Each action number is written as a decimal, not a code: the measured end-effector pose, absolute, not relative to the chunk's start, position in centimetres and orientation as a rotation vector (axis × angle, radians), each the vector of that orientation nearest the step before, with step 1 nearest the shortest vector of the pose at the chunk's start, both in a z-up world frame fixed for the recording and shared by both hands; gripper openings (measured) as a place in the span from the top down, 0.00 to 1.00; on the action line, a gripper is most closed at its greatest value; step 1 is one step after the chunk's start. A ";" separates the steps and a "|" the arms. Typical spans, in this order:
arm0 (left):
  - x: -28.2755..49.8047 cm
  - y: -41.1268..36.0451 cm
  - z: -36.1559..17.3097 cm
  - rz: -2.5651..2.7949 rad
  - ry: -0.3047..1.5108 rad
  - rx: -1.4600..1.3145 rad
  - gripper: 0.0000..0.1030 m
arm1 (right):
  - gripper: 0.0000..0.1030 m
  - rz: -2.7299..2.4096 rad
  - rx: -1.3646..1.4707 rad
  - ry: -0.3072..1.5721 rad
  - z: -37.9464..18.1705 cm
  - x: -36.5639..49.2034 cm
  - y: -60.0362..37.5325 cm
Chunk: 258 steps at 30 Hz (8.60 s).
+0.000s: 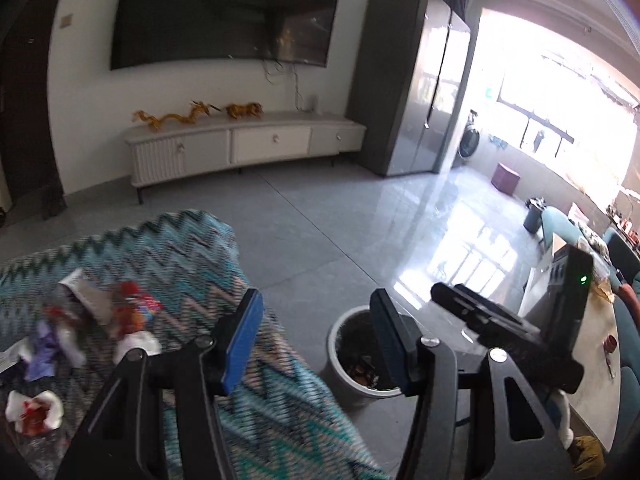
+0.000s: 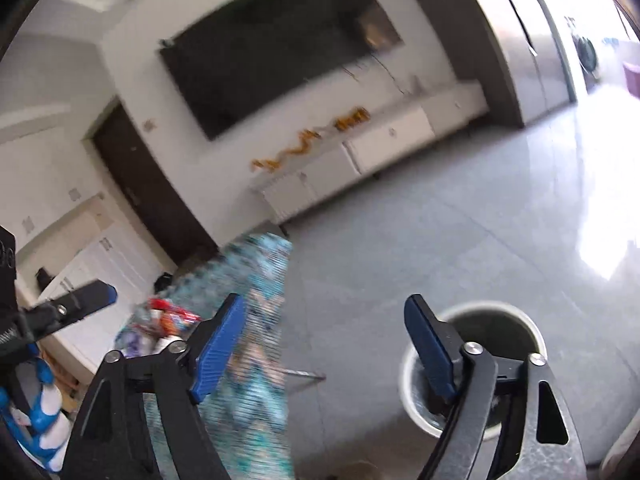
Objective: Collect trash
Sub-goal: 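Open both tools over the bin to drop bag and wrapper, then return both tools to the blanket and reach for purple glove and tissue, then grasp purple glove with left tool while right tool grasps white tissue, then carry glove and tissue to the bin and open both tools, then return to blanket and grasp clear plastic bag with left tool, then grasp red snack bag with right tool while left tool holds plastic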
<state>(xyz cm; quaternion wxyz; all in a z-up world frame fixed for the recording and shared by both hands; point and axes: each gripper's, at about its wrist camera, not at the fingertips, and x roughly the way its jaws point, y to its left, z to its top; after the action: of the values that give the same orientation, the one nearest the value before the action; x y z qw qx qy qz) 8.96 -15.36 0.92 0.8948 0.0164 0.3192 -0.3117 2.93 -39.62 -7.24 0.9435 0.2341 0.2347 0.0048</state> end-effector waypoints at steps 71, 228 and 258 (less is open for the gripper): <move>8.9 8.1 -15.9 -0.562 1.003 -0.047 0.67 | 0.31 0.351 0.228 0.864 -15.2 19.6 -11.9; 4.4 20.0 -8.0 -0.258 0.783 -0.264 0.45 | 0.41 0.176 0.244 0.610 -3.6 2.7 -19.4; 7.9 16.4 -15.9 -0.434 0.973 -0.387 0.82 | 0.38 0.214 0.159 0.825 -13.4 17.5 -14.8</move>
<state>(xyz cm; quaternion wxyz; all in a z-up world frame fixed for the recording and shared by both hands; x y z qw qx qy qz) 7.88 16.42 -15.87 0.8438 -0.1833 0.4607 -0.2054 17.47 -14.78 -13.38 0.9075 0.0770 0.3998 0.1035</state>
